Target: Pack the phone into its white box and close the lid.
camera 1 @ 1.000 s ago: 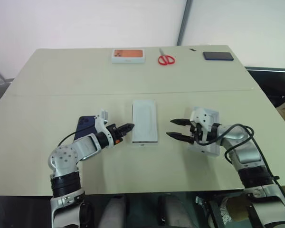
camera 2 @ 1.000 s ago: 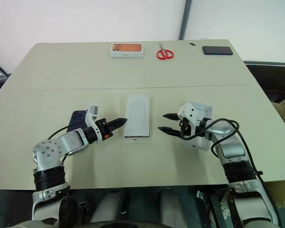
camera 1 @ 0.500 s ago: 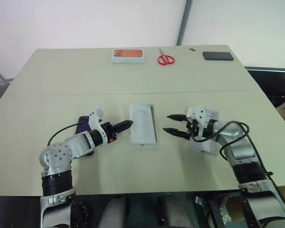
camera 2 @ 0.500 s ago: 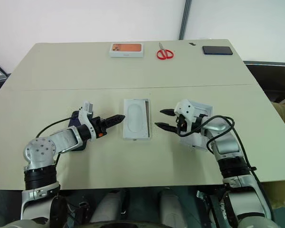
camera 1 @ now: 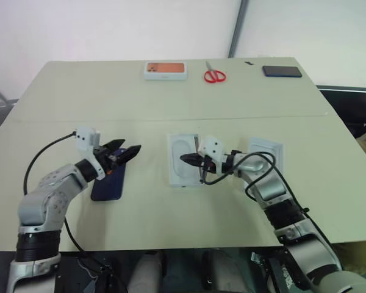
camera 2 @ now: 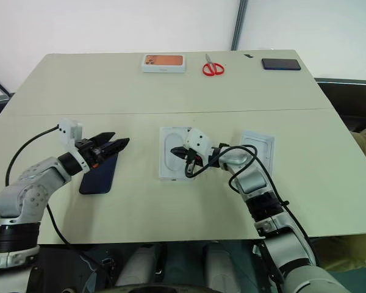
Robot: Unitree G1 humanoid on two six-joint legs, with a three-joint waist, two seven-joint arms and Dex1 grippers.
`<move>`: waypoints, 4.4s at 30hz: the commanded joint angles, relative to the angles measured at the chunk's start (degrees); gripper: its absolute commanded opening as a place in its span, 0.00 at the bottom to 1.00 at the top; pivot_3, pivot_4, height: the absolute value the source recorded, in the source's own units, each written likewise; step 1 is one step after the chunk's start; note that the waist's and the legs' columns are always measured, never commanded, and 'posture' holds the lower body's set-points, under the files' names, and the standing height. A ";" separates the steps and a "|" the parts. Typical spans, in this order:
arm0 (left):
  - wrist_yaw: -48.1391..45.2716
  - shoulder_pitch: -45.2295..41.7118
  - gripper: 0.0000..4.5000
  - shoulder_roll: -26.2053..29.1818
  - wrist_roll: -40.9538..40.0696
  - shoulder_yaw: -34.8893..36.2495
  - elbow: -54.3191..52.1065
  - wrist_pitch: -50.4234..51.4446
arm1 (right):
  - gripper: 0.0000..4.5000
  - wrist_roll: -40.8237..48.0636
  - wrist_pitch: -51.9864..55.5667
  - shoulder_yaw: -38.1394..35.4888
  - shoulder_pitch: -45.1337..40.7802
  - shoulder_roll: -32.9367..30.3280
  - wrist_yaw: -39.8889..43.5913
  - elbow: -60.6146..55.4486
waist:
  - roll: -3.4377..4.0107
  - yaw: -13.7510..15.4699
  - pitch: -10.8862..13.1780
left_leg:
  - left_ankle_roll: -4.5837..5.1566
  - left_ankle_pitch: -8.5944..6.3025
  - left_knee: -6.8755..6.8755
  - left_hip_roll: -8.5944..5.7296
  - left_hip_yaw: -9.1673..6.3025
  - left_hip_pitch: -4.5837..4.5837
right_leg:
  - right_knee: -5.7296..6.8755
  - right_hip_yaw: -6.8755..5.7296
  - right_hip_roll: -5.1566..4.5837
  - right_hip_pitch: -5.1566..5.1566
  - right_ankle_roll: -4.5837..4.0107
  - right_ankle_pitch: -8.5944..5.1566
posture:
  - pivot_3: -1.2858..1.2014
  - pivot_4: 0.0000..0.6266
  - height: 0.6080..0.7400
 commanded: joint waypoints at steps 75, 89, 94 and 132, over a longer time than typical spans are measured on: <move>-0.53 1.05 0.88 -3.12 5.86 -0.90 -0.48 -7.46 | 0.01 -8.35 -0.27 6.86 -4.95 -2.40 9.00 2.22 | 0.01 -0.34 0.00 | 0.02 0.00 0.06 0.06 -0.02 0.02 | 0.24 -0.03 0.08 -0.06 -0.01 0.04 | 0.52 0.24 1.00; 0.09 0.92 0.88 -4.21 6.25 -1.30 -0.63 -7.54 | 0.01 -6.02 1.12 2.31 -11.44 -0.89 5.62 4.99 | 0.01 -0.35 0.01 | 0.02 0.00 0.10 0.05 -0.02 0.03 | 0.25 -0.02 0.10 -0.07 -0.02 0.05 | 0.52 0.24 1.00; 0.27 0.96 0.88 -4.41 6.24 -1.33 -0.68 -7.63 | 0.01 -6.89 -2.31 1.96 -14.51 -0.69 4.16 11.64 | 0.01 -0.33 0.01 | 0.02 0.00 0.09 0.05 -0.02 0.03 | 0.25 -0.03 0.10 -0.06 -0.02 0.05 | 0.52 0.24 1.00; 1.07 1.22 0.88 -4.27 5.86 -0.99 -1.34 -6.99 | 0.01 -7.96 -4.84 1.04 -14.56 0.31 3.72 12.53 | 0.02 -0.42 0.01 | -0.03 0.03 0.08 0.09 -0.02 0.08 | 0.38 0.01 0.18 -0.10 -0.10 0.10 | 0.52 0.24 1.00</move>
